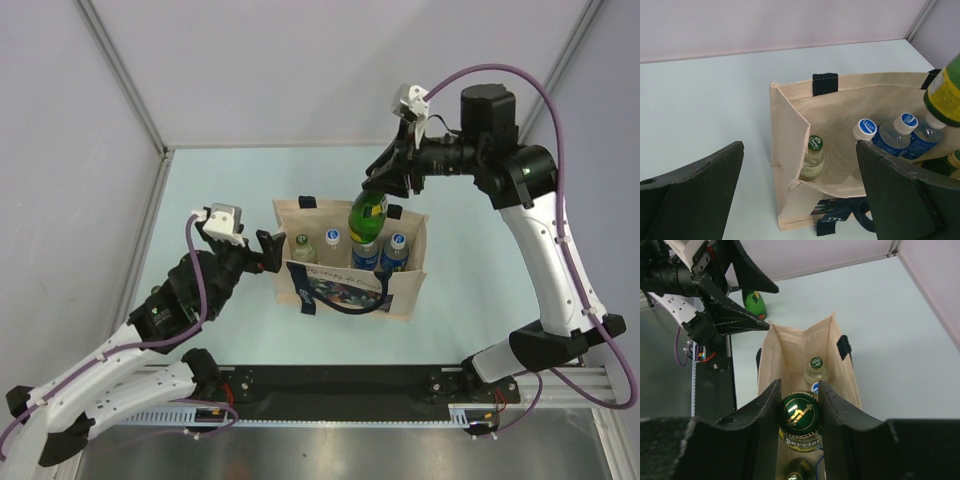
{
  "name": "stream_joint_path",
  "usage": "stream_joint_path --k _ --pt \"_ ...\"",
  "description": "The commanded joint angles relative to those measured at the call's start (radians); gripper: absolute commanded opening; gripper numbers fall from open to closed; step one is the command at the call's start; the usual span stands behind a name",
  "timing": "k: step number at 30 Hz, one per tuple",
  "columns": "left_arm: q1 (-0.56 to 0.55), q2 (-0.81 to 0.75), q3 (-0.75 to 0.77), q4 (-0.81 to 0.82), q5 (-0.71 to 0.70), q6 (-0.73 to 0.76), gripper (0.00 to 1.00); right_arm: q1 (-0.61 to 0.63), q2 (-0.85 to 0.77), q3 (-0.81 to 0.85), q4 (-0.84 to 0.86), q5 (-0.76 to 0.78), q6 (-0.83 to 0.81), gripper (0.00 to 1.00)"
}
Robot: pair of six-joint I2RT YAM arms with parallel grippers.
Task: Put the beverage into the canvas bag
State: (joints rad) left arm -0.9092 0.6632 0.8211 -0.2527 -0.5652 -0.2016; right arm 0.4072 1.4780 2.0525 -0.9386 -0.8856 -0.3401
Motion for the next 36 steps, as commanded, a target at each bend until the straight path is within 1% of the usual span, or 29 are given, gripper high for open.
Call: stream_joint_path --k 1,7,14,18,22,36 --pt "0.004 -0.017 -0.01 0.01 0.001 -0.03 1.0 0.06 -0.051 -0.034 0.089 -0.03 -0.003 0.0" --pt "0.004 -0.02 -0.011 0.007 -0.004 -0.03 1.0 0.131 -0.038 -0.115 0.095 -0.016 -0.028 0.0" --pt "0.004 -0.04 -0.03 -0.002 -0.01 -0.044 1.0 0.183 -0.024 -0.183 0.11 -0.012 -0.034 0.0" --pt "0.006 -0.05 -0.043 -0.005 -0.013 -0.053 1.0 0.211 -0.024 -0.253 0.13 0.011 -0.049 0.0" --pt "0.006 -0.053 -0.042 -0.013 -0.018 -0.051 1.0 0.222 -0.019 -0.342 0.132 0.036 -0.091 0.0" --pt "0.007 -0.048 -0.056 -0.019 -0.025 -0.051 1.0 0.254 0.053 -0.548 0.133 0.114 -0.261 0.0"
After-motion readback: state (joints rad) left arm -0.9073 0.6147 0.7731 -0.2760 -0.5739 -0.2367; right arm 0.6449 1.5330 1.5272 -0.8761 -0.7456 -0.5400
